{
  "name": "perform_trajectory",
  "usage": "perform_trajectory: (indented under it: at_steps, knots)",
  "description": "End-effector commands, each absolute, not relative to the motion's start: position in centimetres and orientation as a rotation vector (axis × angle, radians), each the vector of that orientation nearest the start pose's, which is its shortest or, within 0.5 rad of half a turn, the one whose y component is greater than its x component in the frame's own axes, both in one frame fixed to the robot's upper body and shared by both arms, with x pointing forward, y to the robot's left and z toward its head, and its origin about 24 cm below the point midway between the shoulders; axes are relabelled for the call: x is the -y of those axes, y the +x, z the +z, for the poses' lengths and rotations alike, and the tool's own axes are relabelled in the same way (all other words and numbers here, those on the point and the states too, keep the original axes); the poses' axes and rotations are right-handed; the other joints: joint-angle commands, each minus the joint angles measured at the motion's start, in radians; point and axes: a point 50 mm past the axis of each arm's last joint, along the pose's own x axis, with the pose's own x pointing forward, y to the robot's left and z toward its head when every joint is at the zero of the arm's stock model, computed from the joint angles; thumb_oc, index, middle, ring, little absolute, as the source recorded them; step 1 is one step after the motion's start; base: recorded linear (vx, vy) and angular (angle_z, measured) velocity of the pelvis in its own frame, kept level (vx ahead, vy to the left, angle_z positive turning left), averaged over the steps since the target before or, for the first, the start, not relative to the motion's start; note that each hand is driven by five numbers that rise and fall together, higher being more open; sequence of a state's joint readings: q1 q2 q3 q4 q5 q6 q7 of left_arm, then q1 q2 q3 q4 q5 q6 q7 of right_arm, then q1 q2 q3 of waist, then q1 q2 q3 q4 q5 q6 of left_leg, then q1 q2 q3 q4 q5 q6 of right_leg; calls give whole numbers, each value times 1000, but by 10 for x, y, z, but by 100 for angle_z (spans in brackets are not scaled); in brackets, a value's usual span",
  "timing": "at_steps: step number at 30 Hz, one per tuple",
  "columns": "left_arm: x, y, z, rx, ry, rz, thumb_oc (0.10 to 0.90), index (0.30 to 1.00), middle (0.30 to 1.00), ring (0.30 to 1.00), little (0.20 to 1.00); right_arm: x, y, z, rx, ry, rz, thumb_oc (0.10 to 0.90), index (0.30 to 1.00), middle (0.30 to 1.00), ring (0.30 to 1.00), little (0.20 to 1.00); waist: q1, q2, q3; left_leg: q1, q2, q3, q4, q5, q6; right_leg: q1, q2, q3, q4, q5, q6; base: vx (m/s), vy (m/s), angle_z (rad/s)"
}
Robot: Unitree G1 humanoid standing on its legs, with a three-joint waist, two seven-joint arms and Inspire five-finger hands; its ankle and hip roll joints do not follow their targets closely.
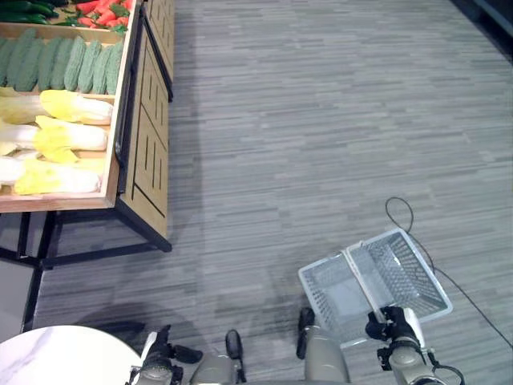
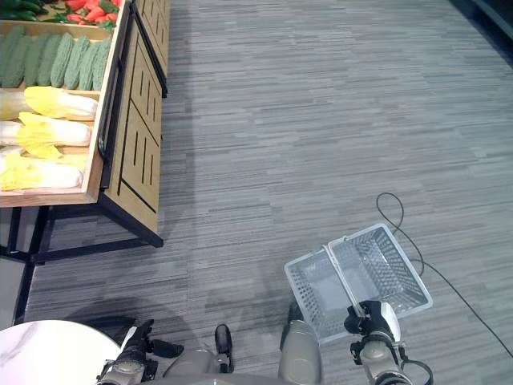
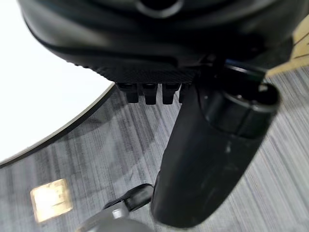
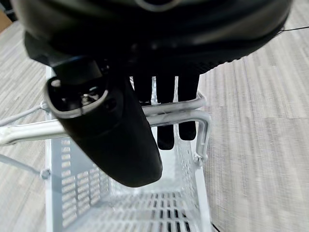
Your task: Get the vegetables into the basket
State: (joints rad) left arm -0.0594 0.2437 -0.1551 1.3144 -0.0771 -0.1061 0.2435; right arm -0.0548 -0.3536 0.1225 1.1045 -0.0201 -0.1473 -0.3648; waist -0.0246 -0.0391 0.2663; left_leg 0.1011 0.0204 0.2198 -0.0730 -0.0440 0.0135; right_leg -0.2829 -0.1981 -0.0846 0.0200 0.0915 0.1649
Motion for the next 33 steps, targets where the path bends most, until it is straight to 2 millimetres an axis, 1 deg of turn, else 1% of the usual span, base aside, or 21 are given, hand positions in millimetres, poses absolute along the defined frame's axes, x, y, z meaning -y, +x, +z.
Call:
perform_trajectory:
  at_steps: [1,4,5,8,9,10,11,12,14,15,18,19,20,21,23,25,26,29,30,31,33]
  knots:
    - [-243,118,-150,-1055,409,255,900,1000,1000,1000,1000,313,142,-104,-801,-609,-468,400,300,300,300,300,-17,6,-2,1,29,-97,101,-52,-71,59,4,21,37,44,49,237,-171,35]
    - [-240,112,-153,-1073,401,256,900,1000,1000,1000,1000,315,140,-105,-808,-616,-463,400,300,300,300,300,-19,9,-14,17,45,-100,108,-58,-85,77,6,-7,29,47,38,211,-246,37]
    - [-240,104,-155,-1105,381,273,900,1000,1000,1000,1000,318,142,-102,-799,-620,-459,400,300,300,300,300,-21,25,-28,20,90,-115,135,-20,-118,81,36,-30,66,10,11,323,-440,-5]
    - [-235,104,-156,-1103,370,270,900,1000,1000,1000,1000,322,141,-99,-779,-629,-457,400,300,300,300,300,-24,37,-29,-1,116,-149,213,43,-147,99,63,-45,96,-36,-25,203,-297,22]
    - [-235,104,-156,-1103,370,269,900,1000,1000,1000,1000,322,141,-99,-779,-629,-457,400,300,300,300,300,-25,37,-29,-2,117,-151,214,42,-147,99,63,-47,97,-37,-26,153,-269,20]
    - [-232,107,-156,-1096,367,257,900,1000,1000,1000,1000,327,137,-97,-781,-638,-461,400,300,300,300,300,-22,36,-21,-55,133,-167,318,116,-162,131,77,-52,94,-66,-55,94,-176,11]
    - [-232,107,-156,-1096,367,257,900,1000,1000,1000,1000,327,137,-97,-781,-638,-461,400,300,300,300,300,-24,37,-22,-57,134,-170,321,115,-162,131,77,-54,94,-66,-56,187,-348,15]
    - [-229,114,-155,-1075,359,254,900,1000,1000,1000,1000,332,132,-96,-790,-653,-471,400,300,300,300,300,-21,27,-9,-108,134,-173,427,160,-162,160,80,-63,89,-90,-84,135,-249,12]
    - [-227,119,-154,-1062,356,251,900,1000,1000,1000,1000,337,122,-99,-835,-662,-489,400,300,300,300,300,-17,24,0,-148,132,-169,464,179,-154,196,84,-73,82,-114,-96,162,-243,22]
    - [-226,120,-154,-1059,358,245,900,1000,1000,1000,1000,339,118,-100,-850,-656,-506,400,300,300,300,300,-16,22,4,-176,130,-156,447,172,-150,211,81,-76,76,-118,-95,156,-118,47]
    - [-225,123,-153,-1052,371,238,900,1000,1000,1000,1000,345,112,-99,-869,-658,-539,400,300,300,300,300,-4,27,6,-249,113,-114,296,127,-134,248,80,-82,46,-132,-81,157,-29,23]
    - [-225,123,-153,-1052,372,238,900,1000,1000,1000,1000,345,111,-99,-869,-658,-539,400,300,300,300,300,-3,26,7,-245,112,-112,294,127,-133,250,79,-81,46,-134,-81,153,24,15]
    - [-225,123,-153,-1052,374,239,900,1000,1000,1000,1000,345,111,-100,-872,-660,-537,400,300,300,300,300,3,28,5,-265,107,-111,243,128,-131,258,82,-78,43,-141,-77,166,43,4]
    - [-226,123,-153,-1051,373,251,900,1000,1000,1000,1000,345,110,-100,-874,-666,-534,400,300,300,300,300,11,35,3,-284,108,-116,187,153,-132,268,93,-73,38,-148,-75,252,69,-4]
    - [-231,122,-152,-1051,370,285,900,1000,1000,1000,1000,341,105,-104,-897,-673,-526,400,300,300,300,300,37,39,1,-313,118,-119,74,242,-153,325,108,-55,26,-171,-71,390,109,-27]
    - [-237,119,-152,-1058,367,319,900,1000,1000,1000,1000,337,99,-109,-923,-667,-507,400,300,300,300,300,44,36,-11,-315,136,-74,63,265,-160,362,107,-52,17,-184,-66,369,128,-41]
    - [-238,116,-152,-1067,366,323,900,1000,1000,1000,1000,336,95,-111,-943,-664,-503,400,300,300,300,300,46,35,-23,-296,135,-58,51,248,-150,377,103,-49,16,-192,-57,307,154,-31]
    - [-242,111,-153,-1079,381,333,900,1000,1000,1000,1000,334,86,-116,-988,-663,-494,400,300,300,300,300,55,29,-45,-269,122,-39,38,240,-133,405,80,-47,14,-195,-39,250,164,-23]
    - [-243,108,-153,-1086,382,336,900,1000,1000,1000,1000,334,82,-118,-1012,-660,-501,400,300,300,300,300,55,26,-56,-255,112,-29,29,230,-123,409,67,-45,19,-195,-31,273,255,-32]
    - [-246,107,-153,-1088,382,345,900,1000,1000,1000,1000,330,82,-121,-1027,-653,-486,400,300,300,300,300,59,15,-71,-229,88,-7,25,203,-101,411,38,-38,38,-184,-10,350,337,-31]
    - [-249,109,-151,-1081,382,352,900,1000,1000,1000,1000,326,84,-123,-1033,-643,-473,400,300,300,300,300,62,2,-81,-212,68,3,27,175,-82,401,16,-28,59,-161,8,249,253,-16]
